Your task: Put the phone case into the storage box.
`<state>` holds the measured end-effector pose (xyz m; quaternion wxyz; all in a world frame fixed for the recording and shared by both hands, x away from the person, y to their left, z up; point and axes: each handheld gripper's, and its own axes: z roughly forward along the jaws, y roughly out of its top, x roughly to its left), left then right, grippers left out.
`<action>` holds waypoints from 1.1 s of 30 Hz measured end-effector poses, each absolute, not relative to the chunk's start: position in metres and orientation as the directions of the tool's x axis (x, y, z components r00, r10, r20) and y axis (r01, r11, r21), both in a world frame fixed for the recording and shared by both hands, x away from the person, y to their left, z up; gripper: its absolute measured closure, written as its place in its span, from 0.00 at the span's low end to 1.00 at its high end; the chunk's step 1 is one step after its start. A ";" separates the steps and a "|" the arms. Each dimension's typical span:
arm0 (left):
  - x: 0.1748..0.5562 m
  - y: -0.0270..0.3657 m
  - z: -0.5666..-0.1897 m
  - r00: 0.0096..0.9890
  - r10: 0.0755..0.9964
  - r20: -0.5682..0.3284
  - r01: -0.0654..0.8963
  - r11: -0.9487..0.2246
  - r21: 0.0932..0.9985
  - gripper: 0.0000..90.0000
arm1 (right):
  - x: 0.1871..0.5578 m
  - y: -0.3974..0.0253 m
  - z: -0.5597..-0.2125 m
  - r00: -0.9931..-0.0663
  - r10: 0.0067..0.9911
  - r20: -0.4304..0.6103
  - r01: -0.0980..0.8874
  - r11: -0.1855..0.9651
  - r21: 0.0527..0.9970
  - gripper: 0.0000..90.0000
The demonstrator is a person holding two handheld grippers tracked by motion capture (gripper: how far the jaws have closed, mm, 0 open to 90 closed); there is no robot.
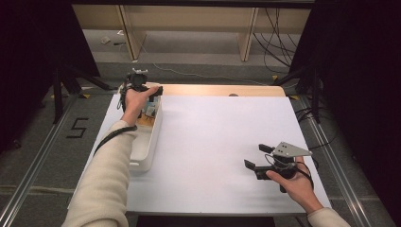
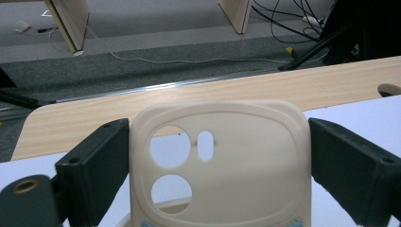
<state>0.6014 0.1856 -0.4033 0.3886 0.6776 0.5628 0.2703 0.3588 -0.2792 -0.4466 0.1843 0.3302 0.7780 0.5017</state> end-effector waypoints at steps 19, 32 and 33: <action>0.594 0.189 -0.405 0.246 0.967 -0.061 0.563 -0.091 0.821 0.10 | 0.359 -0.279 -0.447 -0.712 0.700 0.047 0.334 0.280 0.900 0.17; 0.592 0.190 -0.403 0.252 0.965 -0.072 0.564 -0.085 0.822 0.09 | 0.359 -0.279 -0.447 -0.713 0.700 0.046 0.333 0.280 0.901 0.17; 0.592 0.191 -0.403 0.253 0.965 -0.075 0.564 -0.084 0.821 0.09 | 0.359 -0.279 -0.447 -0.713 0.700 0.046 0.333 0.280 0.901 0.17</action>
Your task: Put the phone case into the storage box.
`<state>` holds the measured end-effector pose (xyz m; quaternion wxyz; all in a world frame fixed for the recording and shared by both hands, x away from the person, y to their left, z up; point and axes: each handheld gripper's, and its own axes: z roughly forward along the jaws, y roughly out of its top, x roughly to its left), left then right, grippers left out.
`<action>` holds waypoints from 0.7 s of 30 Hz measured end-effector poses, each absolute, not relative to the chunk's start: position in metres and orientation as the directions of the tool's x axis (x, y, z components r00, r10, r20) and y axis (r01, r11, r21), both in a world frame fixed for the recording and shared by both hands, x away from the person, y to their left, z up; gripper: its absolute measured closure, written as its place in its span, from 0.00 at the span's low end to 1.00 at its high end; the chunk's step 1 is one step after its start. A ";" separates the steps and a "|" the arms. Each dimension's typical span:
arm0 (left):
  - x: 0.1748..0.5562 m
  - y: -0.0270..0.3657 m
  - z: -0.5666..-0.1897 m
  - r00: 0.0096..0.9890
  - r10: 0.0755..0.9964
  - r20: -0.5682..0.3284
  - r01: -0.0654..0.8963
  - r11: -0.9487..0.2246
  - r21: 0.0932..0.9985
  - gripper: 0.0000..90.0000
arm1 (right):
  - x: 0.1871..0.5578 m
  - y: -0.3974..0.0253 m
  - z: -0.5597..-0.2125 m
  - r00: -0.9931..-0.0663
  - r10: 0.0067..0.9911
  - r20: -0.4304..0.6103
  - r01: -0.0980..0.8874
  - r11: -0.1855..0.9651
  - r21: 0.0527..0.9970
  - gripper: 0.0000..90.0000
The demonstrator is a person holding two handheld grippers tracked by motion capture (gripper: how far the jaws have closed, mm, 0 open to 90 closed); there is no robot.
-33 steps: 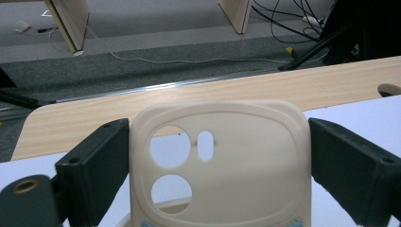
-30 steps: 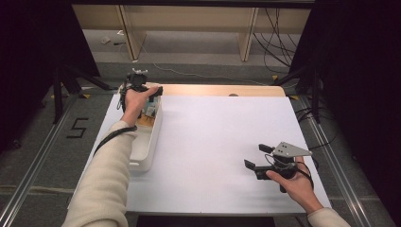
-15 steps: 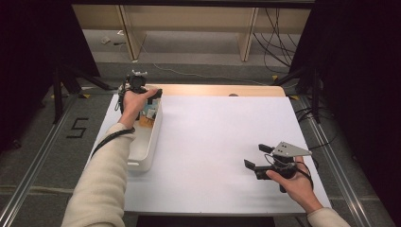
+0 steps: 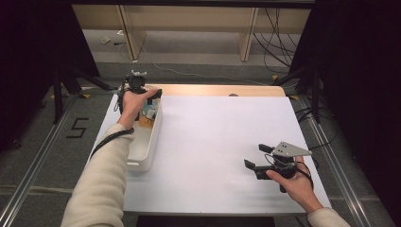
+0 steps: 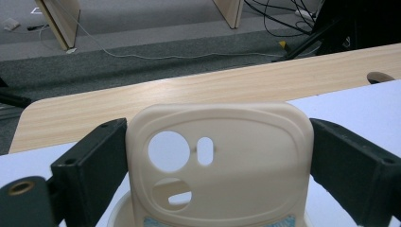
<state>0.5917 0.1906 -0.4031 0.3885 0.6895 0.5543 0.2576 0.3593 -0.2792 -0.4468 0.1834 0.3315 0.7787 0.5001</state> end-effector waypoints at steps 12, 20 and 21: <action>0.589 0.191 -0.400 0.261 0.962 -0.080 0.551 -0.081 0.830 0.02 | 0.359 -0.279 -0.447 -0.713 0.700 0.046 0.333 0.280 0.900 0.17; 0.587 0.190 -0.394 0.268 0.960 -0.076 0.537 -0.083 0.839 0.00 | 0.359 -0.279 -0.447 -0.712 0.701 0.046 0.333 0.280 0.900 0.17; 0.587 0.190 -0.393 0.271 0.960 -0.073 0.535 -0.087 0.840 0.00 | 0.359 -0.279 -0.447 -0.712 0.701 0.046 0.333 0.280 0.900 0.17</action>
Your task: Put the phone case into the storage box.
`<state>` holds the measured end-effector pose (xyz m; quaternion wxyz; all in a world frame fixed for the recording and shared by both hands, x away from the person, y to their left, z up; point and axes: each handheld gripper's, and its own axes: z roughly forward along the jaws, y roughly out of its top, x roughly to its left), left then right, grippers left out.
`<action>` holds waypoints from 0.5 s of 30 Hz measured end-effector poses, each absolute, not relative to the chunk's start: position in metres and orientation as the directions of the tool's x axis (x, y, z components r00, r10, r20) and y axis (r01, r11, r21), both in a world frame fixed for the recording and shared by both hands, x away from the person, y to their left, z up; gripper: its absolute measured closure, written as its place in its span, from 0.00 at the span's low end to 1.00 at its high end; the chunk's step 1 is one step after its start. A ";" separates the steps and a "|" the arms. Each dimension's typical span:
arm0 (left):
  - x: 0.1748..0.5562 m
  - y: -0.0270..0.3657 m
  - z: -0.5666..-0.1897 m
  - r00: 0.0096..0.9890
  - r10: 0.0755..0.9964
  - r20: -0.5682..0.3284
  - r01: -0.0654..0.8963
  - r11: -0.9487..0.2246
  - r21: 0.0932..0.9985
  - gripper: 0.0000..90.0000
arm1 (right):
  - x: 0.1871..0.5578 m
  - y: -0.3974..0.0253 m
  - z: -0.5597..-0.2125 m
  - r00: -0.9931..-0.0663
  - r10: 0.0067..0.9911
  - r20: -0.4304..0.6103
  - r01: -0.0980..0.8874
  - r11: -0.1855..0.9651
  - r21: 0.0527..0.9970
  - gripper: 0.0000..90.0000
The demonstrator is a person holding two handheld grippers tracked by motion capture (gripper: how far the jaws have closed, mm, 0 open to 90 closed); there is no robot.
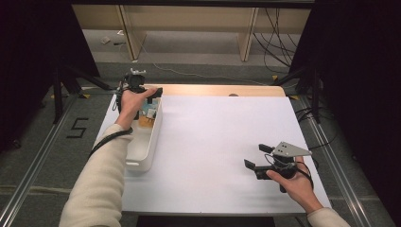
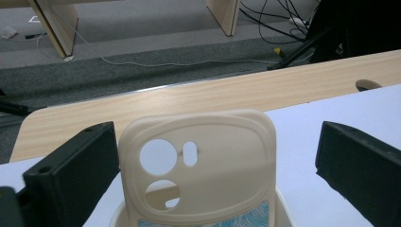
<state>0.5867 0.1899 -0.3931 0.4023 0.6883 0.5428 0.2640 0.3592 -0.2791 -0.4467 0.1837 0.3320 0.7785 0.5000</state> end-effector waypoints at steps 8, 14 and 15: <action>0.581 0.190 -0.385 0.285 0.956 -0.067 0.520 -0.095 0.849 0.00 | 0.359 -0.279 -0.447 -0.712 0.701 0.046 0.333 0.278 0.901 0.17; 0.574 0.191 -0.381 0.300 0.952 -0.062 0.510 -0.105 0.854 0.00 | 0.359 -0.279 -0.446 -0.710 0.702 0.046 0.334 0.278 0.901 0.17; 0.573 0.192 -0.380 0.302 0.951 -0.065 0.509 -0.104 0.854 0.00 | 0.359 -0.279 -0.446 -0.710 0.702 0.046 0.334 0.278 0.901 0.17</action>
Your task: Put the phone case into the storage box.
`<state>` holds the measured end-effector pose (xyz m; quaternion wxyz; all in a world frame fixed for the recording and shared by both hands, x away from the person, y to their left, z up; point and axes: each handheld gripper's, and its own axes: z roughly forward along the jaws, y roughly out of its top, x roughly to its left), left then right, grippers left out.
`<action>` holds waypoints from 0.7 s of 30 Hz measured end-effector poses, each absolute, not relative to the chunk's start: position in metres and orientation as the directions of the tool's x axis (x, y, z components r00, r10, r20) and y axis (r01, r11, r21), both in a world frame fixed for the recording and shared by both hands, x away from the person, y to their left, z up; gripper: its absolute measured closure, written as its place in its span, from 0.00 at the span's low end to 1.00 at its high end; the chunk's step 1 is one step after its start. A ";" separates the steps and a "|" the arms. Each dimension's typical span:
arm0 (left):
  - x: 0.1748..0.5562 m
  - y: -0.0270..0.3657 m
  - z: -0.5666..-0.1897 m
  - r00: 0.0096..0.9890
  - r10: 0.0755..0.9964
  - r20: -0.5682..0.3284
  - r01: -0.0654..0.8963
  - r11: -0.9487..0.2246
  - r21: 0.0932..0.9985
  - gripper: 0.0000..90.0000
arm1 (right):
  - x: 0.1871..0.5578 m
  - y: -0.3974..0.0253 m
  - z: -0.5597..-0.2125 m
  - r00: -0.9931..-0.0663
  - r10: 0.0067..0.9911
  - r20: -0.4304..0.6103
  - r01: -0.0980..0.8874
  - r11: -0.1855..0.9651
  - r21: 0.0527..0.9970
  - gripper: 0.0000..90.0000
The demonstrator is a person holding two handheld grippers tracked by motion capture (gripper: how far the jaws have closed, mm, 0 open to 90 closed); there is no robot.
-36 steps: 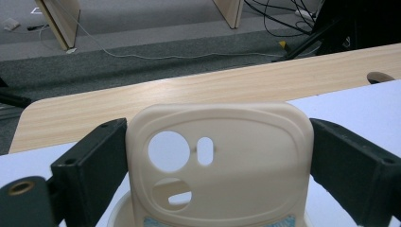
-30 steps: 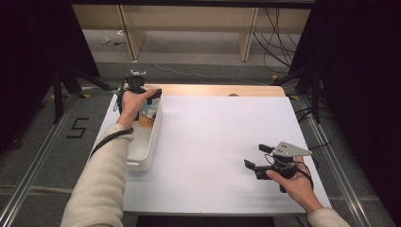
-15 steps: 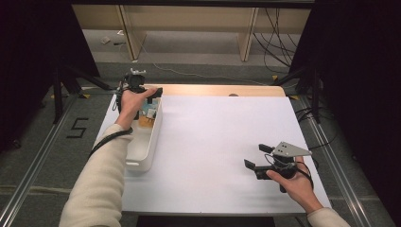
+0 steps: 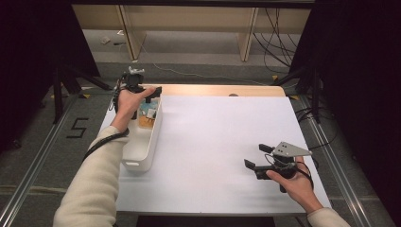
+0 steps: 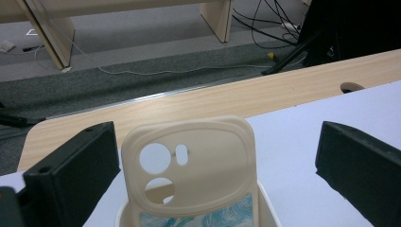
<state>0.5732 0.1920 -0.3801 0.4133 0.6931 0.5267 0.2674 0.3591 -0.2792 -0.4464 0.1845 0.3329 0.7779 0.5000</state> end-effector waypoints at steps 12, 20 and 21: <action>0.552 0.193 -0.370 0.349 0.934 -0.071 0.491 -0.117 0.863 0.00 | 0.359 -0.279 -0.446 -0.711 0.701 0.046 0.333 0.279 0.901 0.17; 0.538 0.192 -0.366 0.383 0.920 -0.077 0.479 -0.127 0.868 0.00 | 0.359 -0.279 -0.446 -0.709 0.704 0.044 0.331 0.277 0.902 0.17; 0.536 0.192 -0.366 0.386 0.919 -0.079 0.479 -0.127 0.869 0.00 | 0.359 -0.279 -0.446 -0.708 0.704 0.044 0.330 0.276 0.903 0.17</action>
